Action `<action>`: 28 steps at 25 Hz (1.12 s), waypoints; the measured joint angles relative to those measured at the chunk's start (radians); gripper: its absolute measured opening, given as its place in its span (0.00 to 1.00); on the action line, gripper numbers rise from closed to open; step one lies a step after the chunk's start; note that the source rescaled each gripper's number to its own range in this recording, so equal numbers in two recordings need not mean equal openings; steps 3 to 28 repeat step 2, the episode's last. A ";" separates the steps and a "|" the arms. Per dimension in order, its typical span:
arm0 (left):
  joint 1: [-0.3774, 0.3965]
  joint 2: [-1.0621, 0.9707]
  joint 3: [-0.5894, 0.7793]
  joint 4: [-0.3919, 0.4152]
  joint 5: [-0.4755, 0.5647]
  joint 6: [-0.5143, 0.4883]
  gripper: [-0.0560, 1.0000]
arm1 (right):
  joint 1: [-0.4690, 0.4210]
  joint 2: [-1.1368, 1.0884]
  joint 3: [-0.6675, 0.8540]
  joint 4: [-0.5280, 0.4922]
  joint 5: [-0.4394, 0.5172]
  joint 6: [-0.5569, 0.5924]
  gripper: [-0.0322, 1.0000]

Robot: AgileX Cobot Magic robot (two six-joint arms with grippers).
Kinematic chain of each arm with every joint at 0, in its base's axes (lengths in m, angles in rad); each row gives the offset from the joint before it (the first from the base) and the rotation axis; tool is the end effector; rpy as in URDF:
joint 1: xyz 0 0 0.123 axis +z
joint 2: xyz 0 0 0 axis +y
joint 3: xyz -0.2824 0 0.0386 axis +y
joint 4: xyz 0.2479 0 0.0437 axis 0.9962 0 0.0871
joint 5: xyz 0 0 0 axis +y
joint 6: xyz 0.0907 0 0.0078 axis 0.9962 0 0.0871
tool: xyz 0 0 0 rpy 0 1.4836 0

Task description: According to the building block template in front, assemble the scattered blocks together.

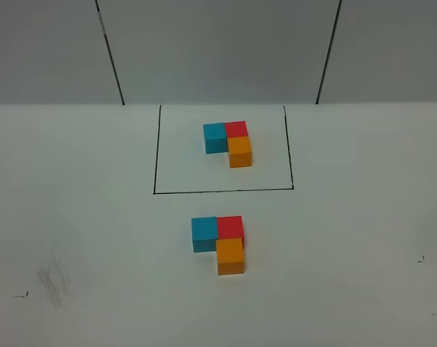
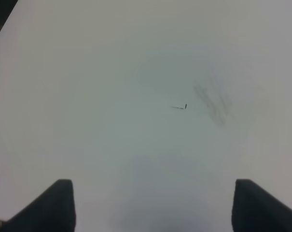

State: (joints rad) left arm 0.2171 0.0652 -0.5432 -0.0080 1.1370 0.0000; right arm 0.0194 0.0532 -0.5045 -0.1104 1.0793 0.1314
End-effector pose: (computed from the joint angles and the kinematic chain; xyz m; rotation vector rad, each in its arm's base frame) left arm -0.0026 -0.0012 0.2834 -0.2317 2.1323 0.1171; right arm 0.0020 -0.0088 0.2774 0.1210 2.1031 -0.0435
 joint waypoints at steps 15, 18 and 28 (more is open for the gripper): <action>0.000 0.000 0.000 0.000 0.000 0.000 0.63 | -0.014 0.000 0.000 0.000 0.000 0.000 0.67; 0.000 0.000 0.000 0.000 0.000 0.000 0.63 | -0.014 0.000 0.000 0.000 0.000 0.000 0.67; 0.000 0.000 0.000 0.000 0.000 0.000 0.63 | -0.014 0.000 0.000 0.000 0.000 0.000 0.67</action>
